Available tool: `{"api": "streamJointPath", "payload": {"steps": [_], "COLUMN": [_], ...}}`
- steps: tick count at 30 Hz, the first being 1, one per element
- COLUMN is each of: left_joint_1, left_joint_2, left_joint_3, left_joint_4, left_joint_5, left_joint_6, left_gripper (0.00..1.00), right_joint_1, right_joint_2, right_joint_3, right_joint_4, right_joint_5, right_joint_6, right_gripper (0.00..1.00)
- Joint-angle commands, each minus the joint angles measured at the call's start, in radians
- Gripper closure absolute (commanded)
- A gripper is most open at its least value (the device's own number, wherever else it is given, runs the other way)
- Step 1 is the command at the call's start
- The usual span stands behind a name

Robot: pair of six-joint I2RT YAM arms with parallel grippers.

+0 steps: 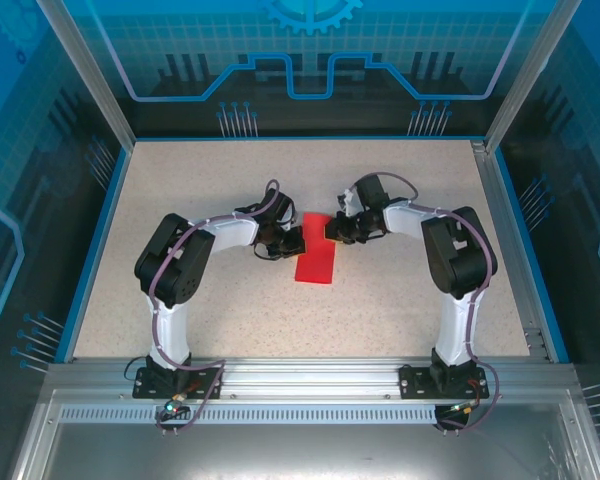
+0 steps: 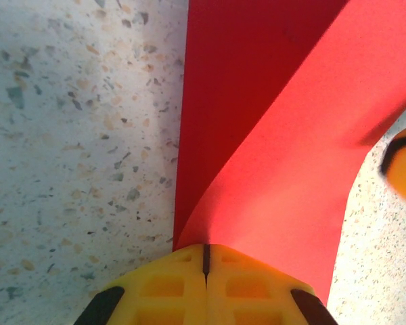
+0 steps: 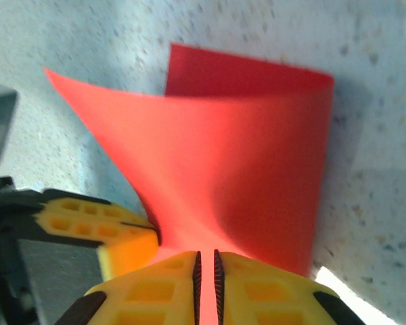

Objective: Fold a paper plane with a square sheet of paper (pick it up from the middle)
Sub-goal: Fold the square sheet of paper in half at the center of the table.

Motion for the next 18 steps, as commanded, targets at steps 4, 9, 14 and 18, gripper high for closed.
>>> {"api": "streamJointPath", "payload": {"steps": [4,9,14,18], "left_joint_1": [-0.004,-0.005,-0.004,-0.003], "left_joint_2": [0.053,0.051,0.050,0.047], "left_joint_3": [-0.053,-0.053,-0.054,-0.058], "left_joint_4": [-0.108,-0.108,-0.111,-0.110], "left_joint_5": [-0.037,-0.037,-0.039,-0.040], "left_joint_6": [0.021,0.022,0.025,0.027], "left_gripper": [1.00,1.00,1.00,1.00], "right_joint_1": [-0.008,0.009,0.010,-0.007], "right_joint_2": [0.068,0.105,0.109,0.049], "right_joint_3": [0.040,0.066,0.086,0.098], "right_joint_4": [-0.060,-0.120,-0.134,-0.129], "right_joint_5": [0.017,0.094,0.077,0.043], "right_joint_6": [-0.026,-0.051,-0.035,-0.019], "right_gripper": [0.84,0.84,0.84,0.84]}}
